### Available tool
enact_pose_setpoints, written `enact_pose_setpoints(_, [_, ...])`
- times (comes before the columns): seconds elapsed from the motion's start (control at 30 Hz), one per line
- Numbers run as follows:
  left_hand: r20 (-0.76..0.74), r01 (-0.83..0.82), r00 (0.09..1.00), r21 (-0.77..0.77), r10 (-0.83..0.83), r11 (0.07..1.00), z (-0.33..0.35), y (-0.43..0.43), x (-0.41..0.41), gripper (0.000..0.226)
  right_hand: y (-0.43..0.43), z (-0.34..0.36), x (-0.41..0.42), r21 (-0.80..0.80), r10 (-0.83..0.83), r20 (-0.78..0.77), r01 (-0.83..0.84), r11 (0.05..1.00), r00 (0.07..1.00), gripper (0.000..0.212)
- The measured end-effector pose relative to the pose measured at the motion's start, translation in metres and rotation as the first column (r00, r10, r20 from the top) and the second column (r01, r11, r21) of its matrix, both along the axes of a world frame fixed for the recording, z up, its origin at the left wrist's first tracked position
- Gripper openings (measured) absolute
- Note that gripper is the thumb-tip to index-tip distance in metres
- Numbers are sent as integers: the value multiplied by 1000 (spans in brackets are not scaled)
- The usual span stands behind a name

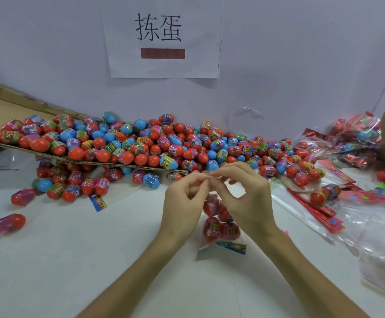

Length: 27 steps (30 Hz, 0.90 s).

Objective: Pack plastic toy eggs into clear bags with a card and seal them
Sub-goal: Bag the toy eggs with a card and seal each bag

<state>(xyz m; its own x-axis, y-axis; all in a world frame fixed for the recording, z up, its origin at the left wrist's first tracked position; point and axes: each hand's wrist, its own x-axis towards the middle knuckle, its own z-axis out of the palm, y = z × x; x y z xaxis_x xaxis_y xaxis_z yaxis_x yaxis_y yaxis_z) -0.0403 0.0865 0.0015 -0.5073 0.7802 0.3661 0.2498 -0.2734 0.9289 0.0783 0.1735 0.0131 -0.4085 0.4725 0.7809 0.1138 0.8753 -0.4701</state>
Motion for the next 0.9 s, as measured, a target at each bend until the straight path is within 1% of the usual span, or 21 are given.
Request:
enact_pose_setpoints(0.13, [-181, -41, 983, 10, 42, 999, -2, -2, 0, 35, 1, 0, 1, 2, 15, 12, -15, 1000, 1000, 12])
enact_pose_setpoints(0.2, [-255, -59, 965, 3, 58, 998, -6, -1, -2, 30, 1, -1, 0, 11, 20, 25, -21, 1000, 999, 12])
enact_pose_setpoints(0.3, [-314, -70, 947, -11, 63, 997, -8, -1, -3, 24, 3, -2, 1, 32, 15, 52, -16, 999, 999, 12])
enact_pose_setpoints(0.5, [-367, -64, 928, 13, 64, 998, -6, -2, -2, 21, 2, -2, 1, 45, -13, 59, 11, 999, 998, 12])
enact_pose_setpoints(0.63, [-388, -44, 921, -26, 31, 999, -6, -3, -1, 21, 3, 1, 3, -9, -1, 59, 1, 1000, 998, 8])
enact_pose_setpoints(0.77, [-386, -40, 922, -54, 16, 998, -6, -3, 0, 21, 4, 3, 4, -54, 17, 105, -11, 998, 994, 10])
enact_pose_setpoints(0.9, [-384, -55, 923, -70, 24, 996, -6, -2, -2, 20, 2, 4, 2, -144, -3, 79, 15, 990, 997, 9])
